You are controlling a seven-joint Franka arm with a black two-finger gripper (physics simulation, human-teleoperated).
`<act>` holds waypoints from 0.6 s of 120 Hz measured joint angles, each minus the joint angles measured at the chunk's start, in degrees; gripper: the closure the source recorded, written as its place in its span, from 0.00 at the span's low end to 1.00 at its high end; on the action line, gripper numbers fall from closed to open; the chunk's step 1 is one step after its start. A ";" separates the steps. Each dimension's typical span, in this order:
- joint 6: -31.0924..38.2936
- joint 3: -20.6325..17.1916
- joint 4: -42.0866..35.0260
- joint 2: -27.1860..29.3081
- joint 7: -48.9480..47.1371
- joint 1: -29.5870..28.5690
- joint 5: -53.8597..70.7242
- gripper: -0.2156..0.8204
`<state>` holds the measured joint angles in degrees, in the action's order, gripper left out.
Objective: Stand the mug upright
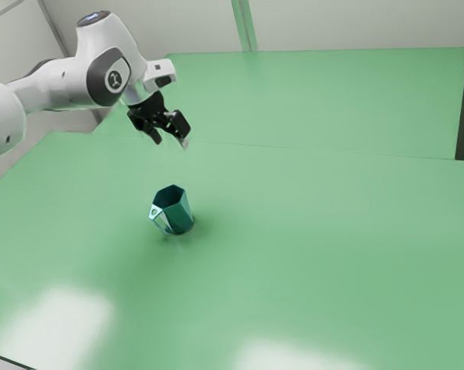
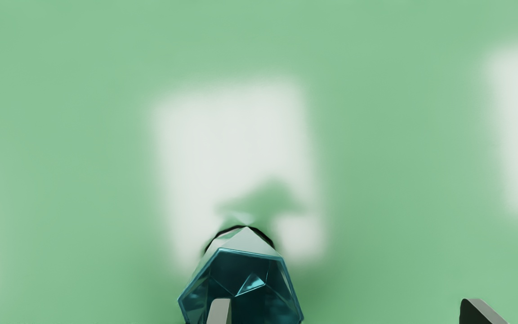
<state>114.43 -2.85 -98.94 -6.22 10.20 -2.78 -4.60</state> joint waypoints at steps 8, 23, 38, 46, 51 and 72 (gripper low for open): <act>-4.37 0.02 4.32 0.05 -0.08 0.01 0.05 0.24; -11.44 0.04 9.07 0.79 -0.18 0.01 -0.05 0.23; -15.81 0.04 9.73 1.76 -0.22 0.05 0.09 0.22; -17.22 0.04 9.78 1.85 -0.23 0.05 0.13 0.22; -17.87 0.04 9.79 1.86 -0.23 0.03 0.15 0.21; -19.52 0.10 9.79 1.88 -0.21 -0.02 0.12 0.21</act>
<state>94.90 -2.75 -89.15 -4.34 9.99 -2.79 -4.48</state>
